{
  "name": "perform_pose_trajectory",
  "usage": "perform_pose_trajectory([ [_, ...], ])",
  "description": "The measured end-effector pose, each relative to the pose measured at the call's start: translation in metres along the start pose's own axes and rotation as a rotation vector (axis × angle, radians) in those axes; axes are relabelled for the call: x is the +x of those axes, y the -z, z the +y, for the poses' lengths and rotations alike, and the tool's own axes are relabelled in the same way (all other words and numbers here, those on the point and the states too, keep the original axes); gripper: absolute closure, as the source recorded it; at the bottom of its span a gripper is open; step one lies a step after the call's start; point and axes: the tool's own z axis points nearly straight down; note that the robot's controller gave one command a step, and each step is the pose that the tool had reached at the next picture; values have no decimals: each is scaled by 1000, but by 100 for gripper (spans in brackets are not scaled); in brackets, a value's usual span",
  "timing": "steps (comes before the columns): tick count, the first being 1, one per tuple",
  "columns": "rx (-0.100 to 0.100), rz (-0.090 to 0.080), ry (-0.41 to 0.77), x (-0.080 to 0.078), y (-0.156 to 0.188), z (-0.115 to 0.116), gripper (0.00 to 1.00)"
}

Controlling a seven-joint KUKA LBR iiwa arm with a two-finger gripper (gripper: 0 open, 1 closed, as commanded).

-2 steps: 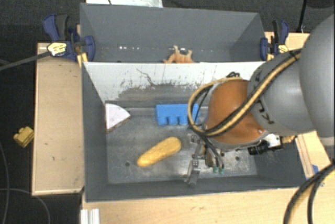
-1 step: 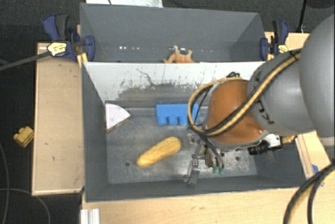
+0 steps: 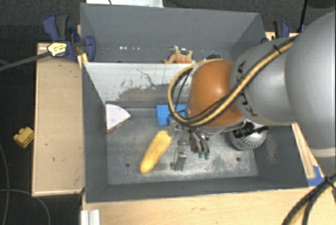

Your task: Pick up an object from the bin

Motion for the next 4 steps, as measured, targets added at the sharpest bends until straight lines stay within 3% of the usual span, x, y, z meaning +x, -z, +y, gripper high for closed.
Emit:
perform_pose_trajectory([
  [1, -5, -7, -52, -7, -16, 31, 0],
  [2, -2, -2, 62, -9, -28, 57, 0],
  [3, -3, -4, 166, 0, -34, 59, 100],
  [4, -3, -4, 163, 0, -34, 58, 100],
])
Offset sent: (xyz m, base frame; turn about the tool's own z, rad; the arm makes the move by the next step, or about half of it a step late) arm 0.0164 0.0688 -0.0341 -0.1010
